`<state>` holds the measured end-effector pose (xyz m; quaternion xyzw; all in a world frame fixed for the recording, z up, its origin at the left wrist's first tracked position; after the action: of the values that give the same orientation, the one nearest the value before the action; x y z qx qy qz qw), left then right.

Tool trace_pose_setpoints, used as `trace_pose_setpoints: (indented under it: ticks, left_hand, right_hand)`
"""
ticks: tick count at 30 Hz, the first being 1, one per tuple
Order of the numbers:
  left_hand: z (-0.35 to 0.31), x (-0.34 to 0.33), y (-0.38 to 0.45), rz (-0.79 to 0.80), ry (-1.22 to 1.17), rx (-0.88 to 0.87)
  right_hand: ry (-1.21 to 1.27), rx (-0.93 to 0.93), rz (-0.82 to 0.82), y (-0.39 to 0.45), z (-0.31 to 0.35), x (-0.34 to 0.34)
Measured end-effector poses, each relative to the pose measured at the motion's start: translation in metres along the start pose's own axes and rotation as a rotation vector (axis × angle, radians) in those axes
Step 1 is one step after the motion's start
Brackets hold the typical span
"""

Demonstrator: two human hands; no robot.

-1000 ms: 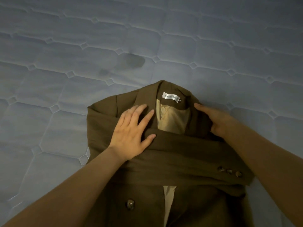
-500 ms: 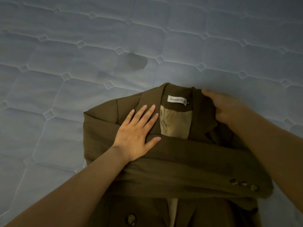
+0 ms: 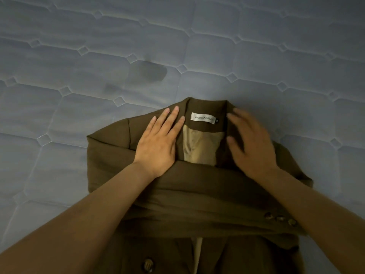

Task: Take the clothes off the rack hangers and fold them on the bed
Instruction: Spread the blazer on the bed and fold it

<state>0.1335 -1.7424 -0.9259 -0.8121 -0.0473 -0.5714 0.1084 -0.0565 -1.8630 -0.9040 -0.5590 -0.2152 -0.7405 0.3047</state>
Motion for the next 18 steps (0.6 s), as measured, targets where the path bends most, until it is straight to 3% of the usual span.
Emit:
trace_pose_setpoints:
  ticks: [4, 10, 13, 16, 18]
  left_hand:
    - [0.003, -0.014, 0.004, 0.141, 0.042, -0.006]
    - [0.004, -0.003, 0.024, 0.255, 0.013, -0.017]
    - [0.008, 0.008, 0.04, 0.227, -0.182, 0.035]
    - [0.017, 0.021, 0.049, -0.065, -0.327, 0.099]
    - [0.023, 0.026, 0.051, -0.157, -0.363, 0.202]
  right_hand:
    - [-0.32, 0.065, 0.311, 0.001, -0.011, -0.032]
    - [-0.341, 0.041, 0.429, 0.021, -0.017, -0.05]
    - [-0.021, -0.02, 0.379, 0.022, -0.016, -0.038]
    - [0.546, -0.312, 0.152, 0.031, -0.023, -0.012]
    - [0.432, -0.396, 0.106, 0.038, -0.035, -0.004]
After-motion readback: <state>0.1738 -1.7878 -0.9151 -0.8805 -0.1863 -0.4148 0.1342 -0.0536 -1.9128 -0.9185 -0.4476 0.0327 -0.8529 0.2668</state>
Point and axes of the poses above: each hand's wrist, its own y-axis towards the middle knuckle, its own x-axis out of the back of the hand, z = x × y, the point moved 2 cm from there along y, towards the middle knuckle, and after that the axes turned 7 degrees about -y, right-handed, at the moved point
